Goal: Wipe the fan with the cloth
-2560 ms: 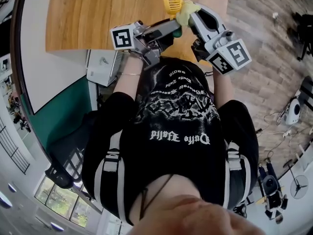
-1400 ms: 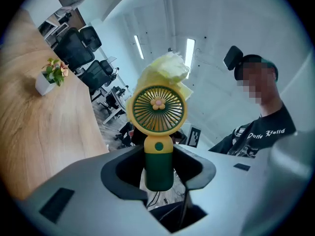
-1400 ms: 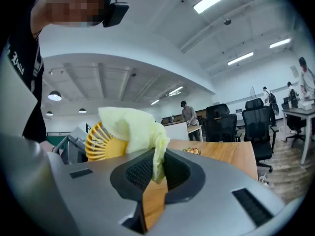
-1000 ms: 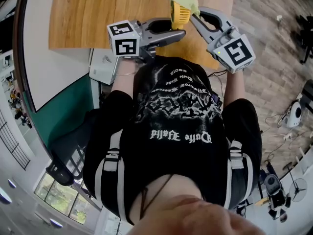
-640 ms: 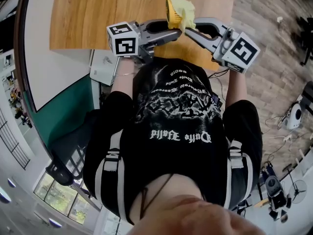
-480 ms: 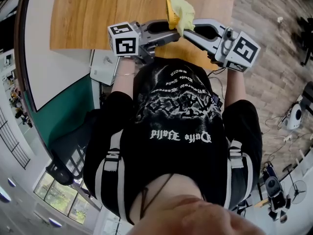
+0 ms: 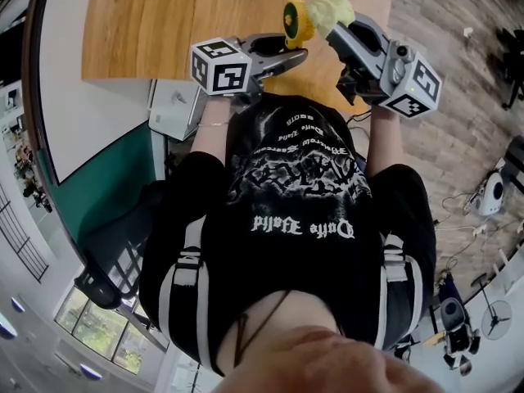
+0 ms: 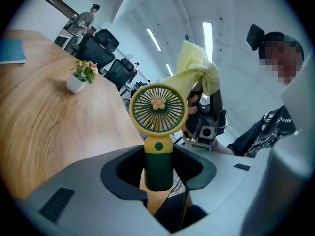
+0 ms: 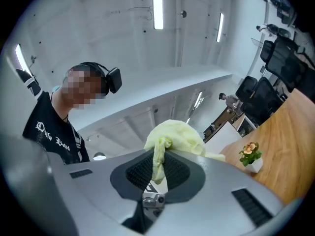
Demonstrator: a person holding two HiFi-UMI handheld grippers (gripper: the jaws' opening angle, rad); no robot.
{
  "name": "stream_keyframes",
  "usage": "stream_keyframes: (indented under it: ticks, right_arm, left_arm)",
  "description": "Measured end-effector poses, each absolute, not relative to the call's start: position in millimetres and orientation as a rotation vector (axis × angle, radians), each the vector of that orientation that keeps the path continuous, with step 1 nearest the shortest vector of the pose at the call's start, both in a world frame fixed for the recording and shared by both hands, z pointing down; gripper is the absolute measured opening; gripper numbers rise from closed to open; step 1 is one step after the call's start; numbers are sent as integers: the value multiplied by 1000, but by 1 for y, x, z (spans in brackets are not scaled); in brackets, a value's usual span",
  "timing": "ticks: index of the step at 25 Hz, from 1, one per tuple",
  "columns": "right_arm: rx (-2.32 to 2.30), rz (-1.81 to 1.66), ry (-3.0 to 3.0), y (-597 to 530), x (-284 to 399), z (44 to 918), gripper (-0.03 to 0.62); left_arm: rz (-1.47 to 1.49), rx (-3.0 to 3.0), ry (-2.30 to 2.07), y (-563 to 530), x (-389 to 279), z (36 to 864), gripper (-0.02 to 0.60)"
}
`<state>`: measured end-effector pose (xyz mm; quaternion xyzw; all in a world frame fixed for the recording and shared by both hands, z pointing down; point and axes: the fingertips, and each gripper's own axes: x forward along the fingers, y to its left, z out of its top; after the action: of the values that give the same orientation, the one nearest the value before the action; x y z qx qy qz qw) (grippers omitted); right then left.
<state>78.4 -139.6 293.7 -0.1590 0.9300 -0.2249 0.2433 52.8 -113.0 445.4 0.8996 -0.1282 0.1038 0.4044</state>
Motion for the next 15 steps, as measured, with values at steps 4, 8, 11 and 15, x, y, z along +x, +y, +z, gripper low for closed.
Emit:
stream_keyframes:
  ticks: [4,8,11,15]
  right_arm:
    - [-528,-641,2534,-141,89,306,42]
    - [-621,-676,2557,-135,94,327,43]
    - [-729,-731,2604,-131,91,359,43]
    - [-794,-854,2627,-118,83,397,43]
  left_arm:
    - [396,2223,-527,-124,26,479,196]
    - [630,2195,-838,-145,-17,508,196]
    - [799,2178,-949,-155,-44,520,196]
    - [993,2168,-1087,-172,-71,530,196]
